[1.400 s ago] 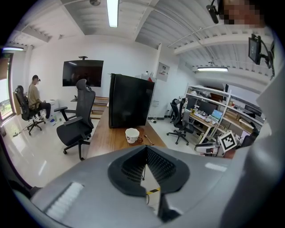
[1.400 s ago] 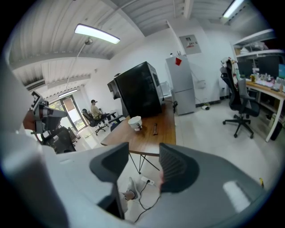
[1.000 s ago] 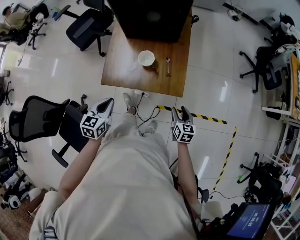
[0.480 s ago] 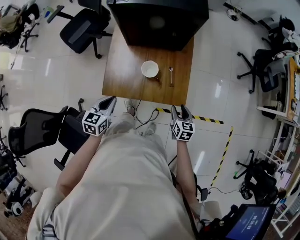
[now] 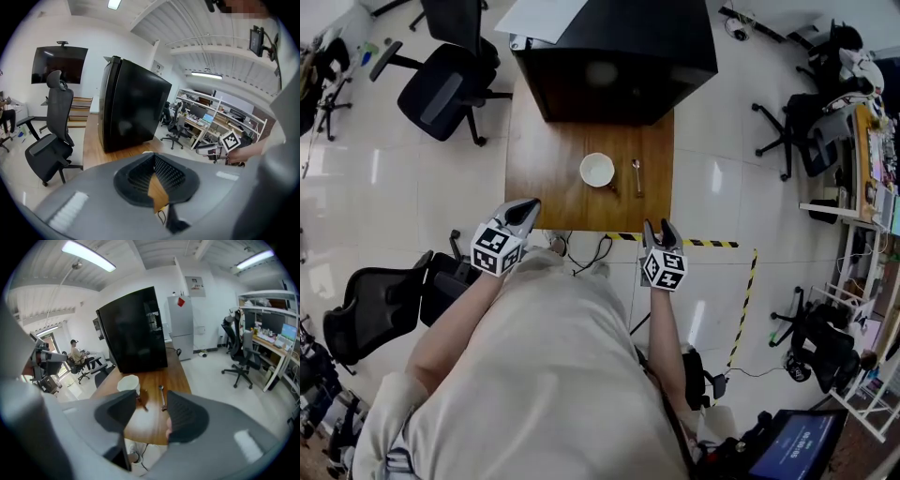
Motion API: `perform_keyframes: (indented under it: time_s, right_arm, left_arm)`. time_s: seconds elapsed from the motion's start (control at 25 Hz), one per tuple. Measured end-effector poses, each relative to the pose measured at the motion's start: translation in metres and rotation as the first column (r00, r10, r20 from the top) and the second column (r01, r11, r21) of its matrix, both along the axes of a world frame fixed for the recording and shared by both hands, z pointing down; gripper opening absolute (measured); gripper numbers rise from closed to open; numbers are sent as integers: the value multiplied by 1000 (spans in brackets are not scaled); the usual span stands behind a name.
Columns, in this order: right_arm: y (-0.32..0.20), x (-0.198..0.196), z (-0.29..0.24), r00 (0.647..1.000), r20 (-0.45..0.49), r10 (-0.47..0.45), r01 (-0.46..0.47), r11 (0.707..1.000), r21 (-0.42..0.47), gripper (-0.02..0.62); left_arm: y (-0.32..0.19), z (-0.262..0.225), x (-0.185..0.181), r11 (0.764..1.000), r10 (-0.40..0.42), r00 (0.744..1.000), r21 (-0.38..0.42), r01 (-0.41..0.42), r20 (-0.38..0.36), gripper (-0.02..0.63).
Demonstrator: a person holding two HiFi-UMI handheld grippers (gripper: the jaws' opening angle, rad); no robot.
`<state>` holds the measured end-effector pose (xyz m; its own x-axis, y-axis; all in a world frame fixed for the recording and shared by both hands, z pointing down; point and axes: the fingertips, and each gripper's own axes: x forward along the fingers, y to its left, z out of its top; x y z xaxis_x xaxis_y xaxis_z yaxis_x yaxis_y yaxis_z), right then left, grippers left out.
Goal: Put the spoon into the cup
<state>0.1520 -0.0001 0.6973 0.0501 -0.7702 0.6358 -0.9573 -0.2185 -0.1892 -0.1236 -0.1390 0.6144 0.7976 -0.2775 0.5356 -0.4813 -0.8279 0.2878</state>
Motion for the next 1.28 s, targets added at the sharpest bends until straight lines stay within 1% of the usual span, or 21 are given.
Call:
perform_keyframes:
  time_s: [0.16, 0.24, 0.36, 0.48, 0.6, 0.76, 0.92, 1.0, 1.08, 1.16, 1.28]
  right_arm:
    - [-10, -1, 2, 999, -26, 22, -22, 1000, -21, 209]
    - [-12, -2, 0, 999, -43, 18, -20, 999, -38, 209]
    - [-17, 2, -6, 998, -67, 11, -15, 998, -55, 209]
    - [-25, 5, -10, 997, -73, 3, -7, 998, -56, 209]
    - [-32, 9, -6, 996, -79, -37, 32, 998, -63, 209]
    - [-42, 18, -3, 995, -62, -84, 80, 995, -64, 209]
    - [-50, 22, 14, 986, -52, -160, 154, 983, -103, 209]
    - [-56, 19, 37, 974, -55, -220, 210, 966, -150, 209]
    - [-58, 15, 66, 952, -60, -301, 282, 934, -218, 209]
    - [-60, 13, 92, 930, -55, -363, 334, 899, -282, 209]
    - [-60, 15, 131, 917, -27, -398, 362, 859, -362, 198]
  left_arm:
    - [-15, 9, -3, 1000, 23, 1000, -17, -23, -17, 5]
    - [-15, 9, -2, 999, 29, 999, -34, -30, -35, 5]
    - [-15, 3, 7, 997, 48, 996, -53, -51, -69, 5]
    - [-19, 2, 17, 996, 54, 995, -62, -59, -84, 5]
    - [-22, 3, 27, 997, 42, 996, -53, -47, -84, 5]
    - [-22, 2, 35, 999, -2, 997, -41, -1, -75, 5]
    - [-20, 1, 40, 998, -54, 997, -41, 51, -64, 5]
    - [-19, 1, 43, 997, -74, 995, -42, 72, -61, 5]
    - [-16, 2, 49, 996, -84, 995, -43, 82, -51, 5]
    - [-14, 1, 58, 996, -87, 995, -37, 85, -43, 5]
    - [-15, -5, 66, 996, -92, 995, -10, 92, -28, 5]
